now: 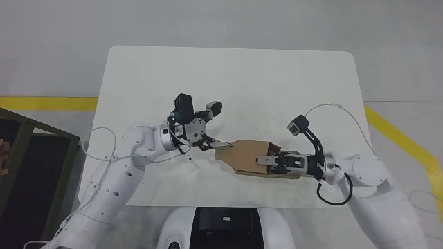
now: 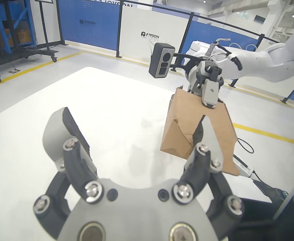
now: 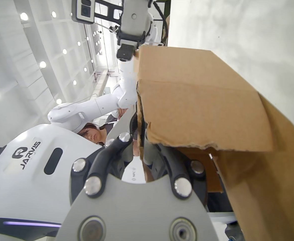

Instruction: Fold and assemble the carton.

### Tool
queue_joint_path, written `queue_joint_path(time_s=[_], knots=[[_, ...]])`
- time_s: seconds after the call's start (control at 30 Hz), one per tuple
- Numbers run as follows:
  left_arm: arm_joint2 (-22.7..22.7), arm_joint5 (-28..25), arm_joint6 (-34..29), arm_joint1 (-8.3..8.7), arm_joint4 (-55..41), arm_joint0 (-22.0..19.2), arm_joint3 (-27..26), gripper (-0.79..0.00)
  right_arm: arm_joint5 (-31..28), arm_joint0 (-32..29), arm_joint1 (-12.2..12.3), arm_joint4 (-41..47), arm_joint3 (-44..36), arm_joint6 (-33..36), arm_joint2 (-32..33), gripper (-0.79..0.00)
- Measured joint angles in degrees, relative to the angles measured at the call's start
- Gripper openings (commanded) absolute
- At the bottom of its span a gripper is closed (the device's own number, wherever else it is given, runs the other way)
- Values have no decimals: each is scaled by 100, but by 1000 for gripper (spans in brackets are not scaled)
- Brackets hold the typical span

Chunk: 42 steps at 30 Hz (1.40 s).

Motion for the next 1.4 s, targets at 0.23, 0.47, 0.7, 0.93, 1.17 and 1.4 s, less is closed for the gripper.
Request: queue_joint_path(time_s=[0.23,0.47,0.7,0.93,1.17,1.4], knots=[[-8,-35,-110,12,-51,53,-22,0,-40,-24,4,219,-32,23,49,-785],[-87,-72,31,22,-264,161,-42,0,-68,-13,-4,405,-71,27,27,-785],[-183,-72,94,36,-332,227,-56,0,-75,-15,-11,576,-71,30,10,-785],[-34,-112,140,2,-488,296,-85,0,-98,65,-33,728,-73,26,-75,-785],[47,-138,225,-35,-626,230,-16,0,-109,141,-51,791,-25,33,-147,-785],[-79,-95,265,-27,-550,216,-3,0,-116,153,-57,833,2,40,-157,-785]])
